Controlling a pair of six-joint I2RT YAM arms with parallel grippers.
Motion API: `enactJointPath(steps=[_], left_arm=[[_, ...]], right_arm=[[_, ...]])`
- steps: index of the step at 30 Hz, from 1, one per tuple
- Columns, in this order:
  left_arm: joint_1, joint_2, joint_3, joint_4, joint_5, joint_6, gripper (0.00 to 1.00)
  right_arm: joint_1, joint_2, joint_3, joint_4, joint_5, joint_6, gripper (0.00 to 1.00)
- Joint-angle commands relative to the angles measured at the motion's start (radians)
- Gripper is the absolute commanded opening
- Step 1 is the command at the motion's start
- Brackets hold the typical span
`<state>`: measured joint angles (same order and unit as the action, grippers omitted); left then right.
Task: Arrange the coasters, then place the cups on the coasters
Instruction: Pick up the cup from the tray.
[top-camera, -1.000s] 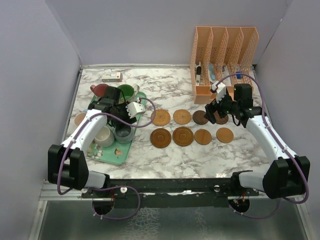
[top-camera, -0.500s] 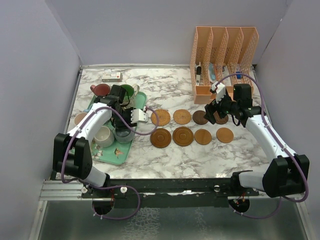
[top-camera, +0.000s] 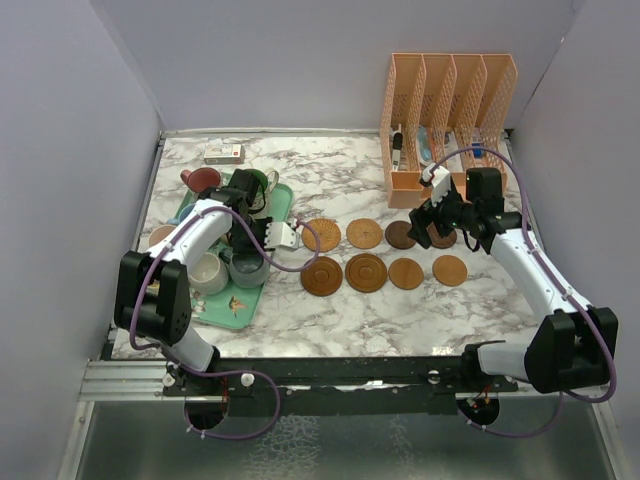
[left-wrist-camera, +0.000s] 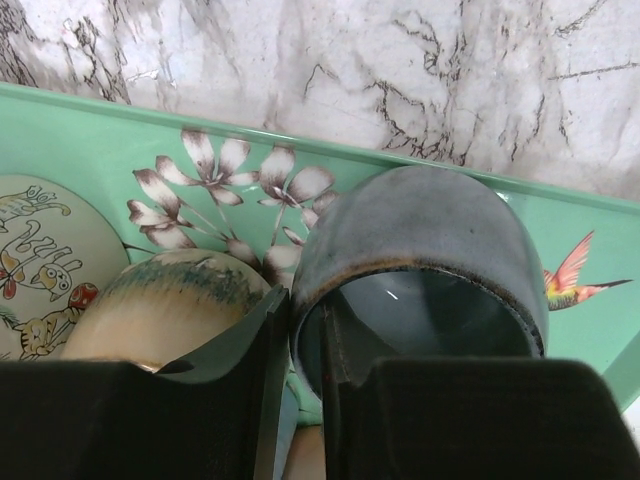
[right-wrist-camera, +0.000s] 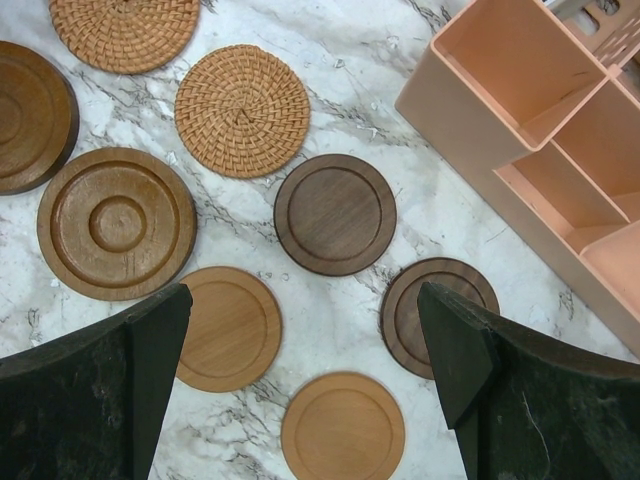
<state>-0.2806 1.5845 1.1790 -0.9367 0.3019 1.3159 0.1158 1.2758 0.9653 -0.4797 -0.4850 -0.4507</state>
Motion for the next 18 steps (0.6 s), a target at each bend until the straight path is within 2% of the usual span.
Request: enactJointPath(steps=[1, 3, 7, 10, 18], left_arm=[[-0.009, 0.000, -0.002, -0.054, 0.017, -0.019, 0.17], [-0.012, -0.013, -0.007, -0.054, 0.021, -0.040, 0.13], [-0.015, -0.041, -0.007, -0.059, 0.021, -0.095, 0.00], [-0.016, -0.064, 0.030, -0.074, 0.027, -0.156, 0.00], [-0.016, -0.109, 0.255, -0.139, 0.048, -0.377, 0.00]], right_arm=[[-0.004, 0.004, 0.003, -0.011, 0.011, -0.016, 0.97], [-0.006, -0.002, 0.004, -0.009, 0.016, -0.013, 0.97], [-0.006, -0.023, 0.003, 0.021, 0.087, 0.025, 0.97], [-0.007, -0.039, -0.001, 0.036, 0.107, 0.039, 0.97], [-0.009, -0.050, -0.012, 0.063, 0.120, 0.046, 0.98]])
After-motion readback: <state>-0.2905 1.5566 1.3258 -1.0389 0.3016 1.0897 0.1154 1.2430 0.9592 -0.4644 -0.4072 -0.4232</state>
